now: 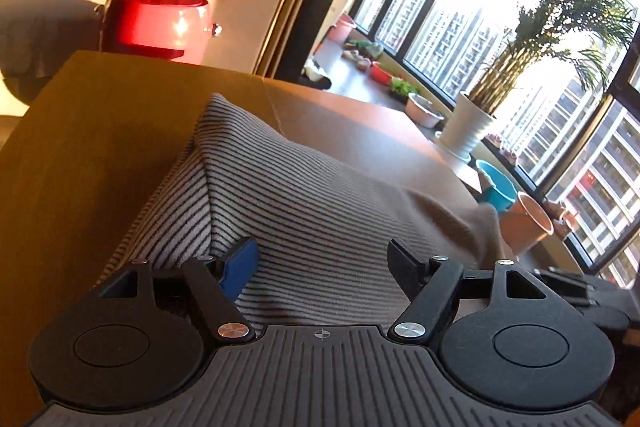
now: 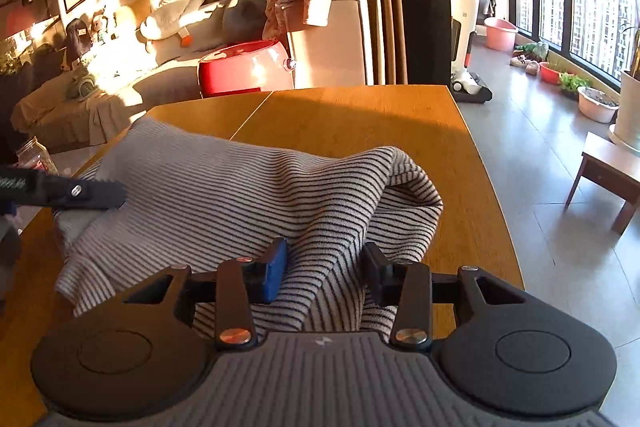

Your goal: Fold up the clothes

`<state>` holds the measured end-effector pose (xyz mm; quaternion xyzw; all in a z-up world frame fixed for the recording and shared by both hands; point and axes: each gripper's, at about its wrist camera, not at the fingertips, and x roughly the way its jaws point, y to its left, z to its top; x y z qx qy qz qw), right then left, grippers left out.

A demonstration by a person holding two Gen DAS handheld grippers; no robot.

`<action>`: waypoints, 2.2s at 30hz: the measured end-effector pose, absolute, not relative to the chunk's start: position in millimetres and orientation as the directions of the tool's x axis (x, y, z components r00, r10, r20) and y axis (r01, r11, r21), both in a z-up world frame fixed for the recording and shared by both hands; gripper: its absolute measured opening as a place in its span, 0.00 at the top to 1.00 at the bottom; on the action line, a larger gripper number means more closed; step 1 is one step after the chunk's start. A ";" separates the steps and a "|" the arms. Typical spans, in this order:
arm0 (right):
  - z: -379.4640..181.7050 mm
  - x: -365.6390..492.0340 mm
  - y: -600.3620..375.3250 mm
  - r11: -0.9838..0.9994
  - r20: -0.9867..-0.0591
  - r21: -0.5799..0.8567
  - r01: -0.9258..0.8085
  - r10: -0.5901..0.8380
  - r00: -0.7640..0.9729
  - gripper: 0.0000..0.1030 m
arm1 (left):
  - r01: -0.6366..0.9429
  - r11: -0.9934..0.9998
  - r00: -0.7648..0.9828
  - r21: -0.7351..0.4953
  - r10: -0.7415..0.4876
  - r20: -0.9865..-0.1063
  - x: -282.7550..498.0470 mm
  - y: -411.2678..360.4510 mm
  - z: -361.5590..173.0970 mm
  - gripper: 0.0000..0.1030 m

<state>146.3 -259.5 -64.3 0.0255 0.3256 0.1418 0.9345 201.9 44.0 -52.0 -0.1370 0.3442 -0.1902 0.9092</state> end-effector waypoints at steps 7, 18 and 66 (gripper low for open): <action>-52.1 119.6 -228.3 0.931 -0.642 0.138 -0.337 0.343 0.685 0.48 | 0.246 0.912 0.756 -0.328 -0.393 -0.523 224.1 46.0 -56.7 0.19; -23.4 171.7 -212.6 0.962 -0.576 -0.125 -0.241 0.128 0.807 0.01 | 0.260 0.880 0.759 -0.398 -0.441 -0.479 205.4 62.6 -43.2 0.11; -64.1 182.5 -180.2 0.962 -0.639 -0.202 -0.182 0.011 0.769 0.00 | 0.319 0.852 0.707 -0.415 -0.505 -0.495 202.4 69.1 -50.2 0.14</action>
